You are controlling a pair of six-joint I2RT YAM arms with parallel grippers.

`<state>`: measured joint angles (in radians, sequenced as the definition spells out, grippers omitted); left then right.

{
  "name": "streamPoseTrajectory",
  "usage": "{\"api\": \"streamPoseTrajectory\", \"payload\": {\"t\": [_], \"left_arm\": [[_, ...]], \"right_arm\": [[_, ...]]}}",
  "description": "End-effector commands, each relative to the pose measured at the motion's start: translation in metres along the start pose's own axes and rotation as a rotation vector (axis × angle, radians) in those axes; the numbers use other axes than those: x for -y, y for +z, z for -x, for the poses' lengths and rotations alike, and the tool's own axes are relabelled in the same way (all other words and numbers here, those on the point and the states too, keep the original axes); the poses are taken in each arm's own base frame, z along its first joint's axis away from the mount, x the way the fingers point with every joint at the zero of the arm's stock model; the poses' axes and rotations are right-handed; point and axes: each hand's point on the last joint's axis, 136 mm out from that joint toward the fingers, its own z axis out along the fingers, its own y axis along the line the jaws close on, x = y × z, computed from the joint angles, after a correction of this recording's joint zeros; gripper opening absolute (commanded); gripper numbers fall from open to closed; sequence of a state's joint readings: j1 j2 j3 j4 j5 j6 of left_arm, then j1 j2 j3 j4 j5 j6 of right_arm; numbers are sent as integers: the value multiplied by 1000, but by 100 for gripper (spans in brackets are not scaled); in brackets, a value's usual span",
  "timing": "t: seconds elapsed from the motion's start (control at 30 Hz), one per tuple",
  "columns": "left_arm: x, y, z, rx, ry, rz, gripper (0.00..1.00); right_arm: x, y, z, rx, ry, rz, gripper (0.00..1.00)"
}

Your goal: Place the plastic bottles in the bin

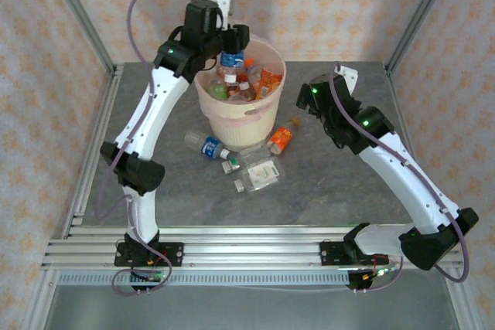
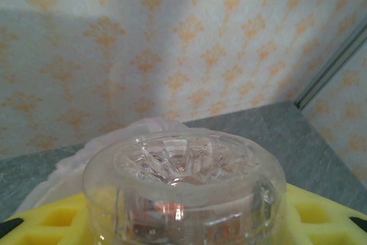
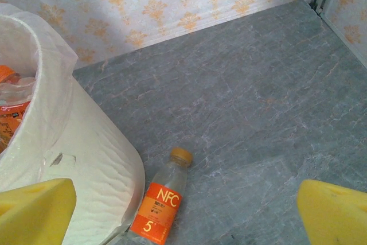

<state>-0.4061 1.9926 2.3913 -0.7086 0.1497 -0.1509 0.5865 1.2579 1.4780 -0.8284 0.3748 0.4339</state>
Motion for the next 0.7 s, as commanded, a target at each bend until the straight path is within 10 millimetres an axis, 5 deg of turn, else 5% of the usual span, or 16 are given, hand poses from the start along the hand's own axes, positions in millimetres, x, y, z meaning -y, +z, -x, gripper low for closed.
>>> {"api": "streamPoseTrajectory", "payload": {"t": [0.0,0.67], "left_arm": [[1,-3,-4,-33,71,13,51],[5,26,-68,-242,246,7,57]], "right_arm": [[9,-7,5,36,18,-24,99],[10,-8,6,37,21,-29,99]]}}
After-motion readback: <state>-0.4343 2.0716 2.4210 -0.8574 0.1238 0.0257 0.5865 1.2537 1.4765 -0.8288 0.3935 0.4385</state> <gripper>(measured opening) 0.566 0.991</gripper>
